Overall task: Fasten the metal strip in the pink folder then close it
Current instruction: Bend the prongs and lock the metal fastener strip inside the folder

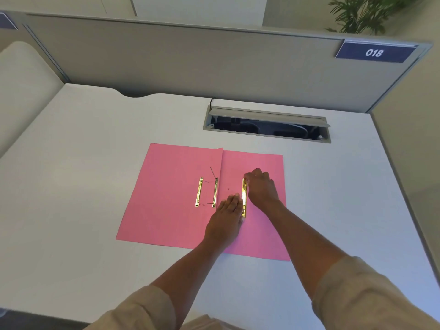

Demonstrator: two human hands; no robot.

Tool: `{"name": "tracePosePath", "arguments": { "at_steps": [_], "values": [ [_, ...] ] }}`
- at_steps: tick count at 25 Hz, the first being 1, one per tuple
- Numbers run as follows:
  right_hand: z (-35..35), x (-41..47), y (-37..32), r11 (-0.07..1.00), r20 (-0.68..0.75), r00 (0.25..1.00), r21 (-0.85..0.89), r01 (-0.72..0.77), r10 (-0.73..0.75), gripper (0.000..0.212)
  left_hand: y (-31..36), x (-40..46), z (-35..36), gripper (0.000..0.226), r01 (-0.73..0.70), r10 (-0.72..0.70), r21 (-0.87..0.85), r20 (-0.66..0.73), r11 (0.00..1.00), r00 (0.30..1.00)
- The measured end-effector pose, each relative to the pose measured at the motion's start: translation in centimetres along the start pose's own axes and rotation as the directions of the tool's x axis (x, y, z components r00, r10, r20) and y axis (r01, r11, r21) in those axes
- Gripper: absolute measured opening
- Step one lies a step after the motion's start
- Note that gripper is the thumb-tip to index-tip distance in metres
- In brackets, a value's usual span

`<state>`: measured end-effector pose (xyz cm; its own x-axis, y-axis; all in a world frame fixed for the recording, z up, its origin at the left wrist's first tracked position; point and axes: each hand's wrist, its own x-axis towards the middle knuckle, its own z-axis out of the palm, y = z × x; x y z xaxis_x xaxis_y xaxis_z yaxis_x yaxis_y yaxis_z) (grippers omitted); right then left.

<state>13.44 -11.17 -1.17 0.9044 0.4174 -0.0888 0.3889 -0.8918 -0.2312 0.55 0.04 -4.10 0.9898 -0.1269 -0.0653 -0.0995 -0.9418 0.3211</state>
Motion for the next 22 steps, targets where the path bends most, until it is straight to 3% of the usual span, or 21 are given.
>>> {"name": "tracePosePath", "arguments": {
  "at_steps": [6,11,18,22],
  "values": [
    [-0.3,0.6,-0.3,0.974,0.005,0.995,0.204,-0.103,0.104,0.028,0.2,0.2,-0.2,0.052,0.010,-0.010,-0.024,0.003,1.000,1.000],
    [-0.9,1.2,-0.7,0.770,0.068,0.943,0.560,-0.306,0.325,0.023,0.6,0.5,-1.2,0.049,0.066,-0.066,-0.054,0.008,0.996,0.998],
    [-2.9,1.5,-1.8,0.731,0.010,0.943,0.630,-0.264,0.332,0.022,-0.4,0.7,-3.3,0.041,0.103,-0.107,-0.093,-0.046,0.990,0.993],
    [-3.9,1.8,-3.0,0.727,-0.014,0.947,0.645,-0.236,0.321,0.022,-0.4,0.8,-4.7,0.036,0.173,-0.192,-0.216,-0.071,0.961,0.979]
  ]
}}
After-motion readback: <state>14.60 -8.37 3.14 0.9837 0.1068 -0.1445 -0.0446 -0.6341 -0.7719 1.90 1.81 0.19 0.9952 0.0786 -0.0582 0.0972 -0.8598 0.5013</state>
